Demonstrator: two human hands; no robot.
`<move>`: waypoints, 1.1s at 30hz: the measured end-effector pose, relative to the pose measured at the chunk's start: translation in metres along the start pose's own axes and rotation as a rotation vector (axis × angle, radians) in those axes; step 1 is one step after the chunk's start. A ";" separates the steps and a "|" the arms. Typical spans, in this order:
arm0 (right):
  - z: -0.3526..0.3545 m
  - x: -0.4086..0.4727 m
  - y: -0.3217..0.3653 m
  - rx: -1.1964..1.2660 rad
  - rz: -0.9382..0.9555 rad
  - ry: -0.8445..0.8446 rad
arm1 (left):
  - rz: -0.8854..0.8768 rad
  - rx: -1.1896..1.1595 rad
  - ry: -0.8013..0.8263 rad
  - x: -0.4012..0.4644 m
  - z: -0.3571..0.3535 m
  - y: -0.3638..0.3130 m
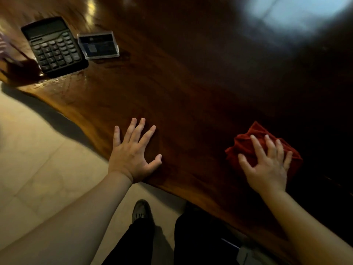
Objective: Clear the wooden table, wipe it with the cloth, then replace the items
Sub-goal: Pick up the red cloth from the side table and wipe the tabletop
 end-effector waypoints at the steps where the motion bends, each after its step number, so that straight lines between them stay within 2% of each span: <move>1: 0.002 0.014 0.005 -0.015 -0.009 -0.007 | -0.001 -0.002 -0.003 -0.001 -0.001 0.000; 9: 0.007 0.103 0.094 -0.087 0.077 -0.003 | 0.011 -0.022 -0.031 -0.001 -0.001 0.003; 16: -0.004 0.088 0.161 -0.075 0.228 0.015 | 0.026 -0.037 0.001 -0.001 0.002 0.002; 22: -0.020 0.020 0.180 -0.064 0.414 -0.001 | 0.021 -0.093 0.052 -0.003 0.006 0.003; 26: -0.032 -0.028 0.169 -0.047 0.506 0.022 | 0.026 -0.211 0.079 -0.001 0.010 0.006; 29: -0.035 -0.051 0.149 -0.072 0.523 0.067 | 0.040 -0.318 0.102 0.000 0.014 0.010; 33: -0.030 -0.058 0.135 -0.093 0.478 0.175 | 0.036 -0.293 0.170 0.000 0.025 0.013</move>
Point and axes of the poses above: each hand's wrist, its own x-axis towards the middle knuckle, its own z-axis out of the back of the hand, y = z × x, the point moved 2 cm from there along x, towards the middle knuckle, and after that the axes turned 1 degree about y, right-handed, at the moved point
